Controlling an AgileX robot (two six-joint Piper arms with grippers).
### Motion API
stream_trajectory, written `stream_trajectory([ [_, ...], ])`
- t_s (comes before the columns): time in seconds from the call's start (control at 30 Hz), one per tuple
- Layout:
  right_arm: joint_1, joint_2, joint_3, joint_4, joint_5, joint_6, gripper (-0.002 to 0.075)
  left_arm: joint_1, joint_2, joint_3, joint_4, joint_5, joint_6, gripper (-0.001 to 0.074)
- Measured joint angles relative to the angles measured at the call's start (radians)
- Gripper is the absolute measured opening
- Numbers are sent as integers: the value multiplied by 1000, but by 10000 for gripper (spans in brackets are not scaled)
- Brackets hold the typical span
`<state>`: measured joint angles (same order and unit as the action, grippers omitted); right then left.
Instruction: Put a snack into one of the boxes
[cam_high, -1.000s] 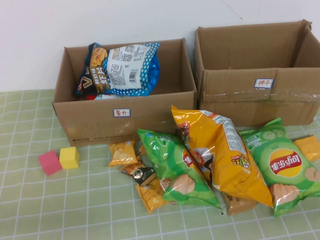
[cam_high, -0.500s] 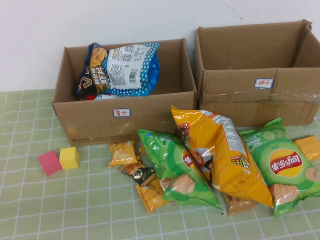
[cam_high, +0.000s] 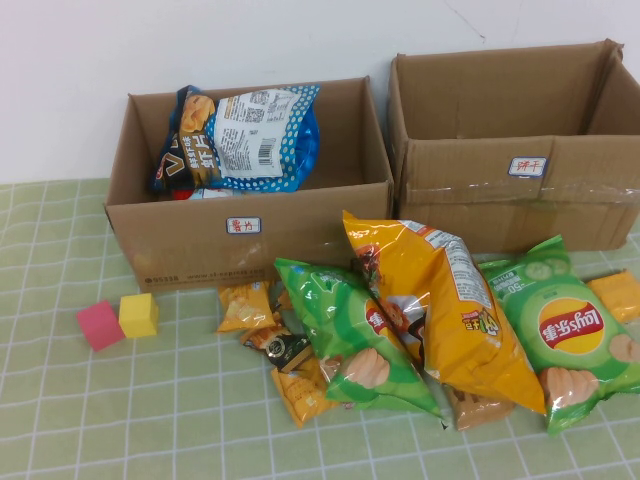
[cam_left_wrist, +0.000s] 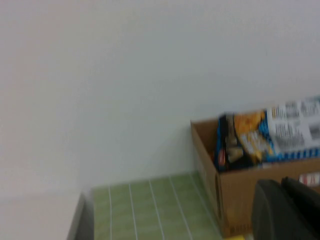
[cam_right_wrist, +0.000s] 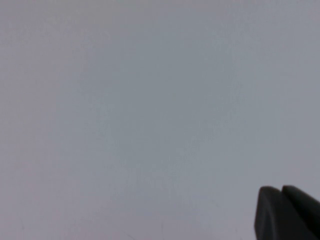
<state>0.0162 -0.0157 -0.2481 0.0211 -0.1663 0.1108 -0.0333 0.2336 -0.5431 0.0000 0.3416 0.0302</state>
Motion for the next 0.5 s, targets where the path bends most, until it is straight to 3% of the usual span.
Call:
stream_trajectory([
  [0.23, 0, 0, -2, 43, 68, 0, -2, 0, 196, -40, 10, 220, 2, -2],
  [0.5, 0, 63, -39, 43, 154, -48, -2, 0, 313, -40, 14, 288, 25, -2],
])
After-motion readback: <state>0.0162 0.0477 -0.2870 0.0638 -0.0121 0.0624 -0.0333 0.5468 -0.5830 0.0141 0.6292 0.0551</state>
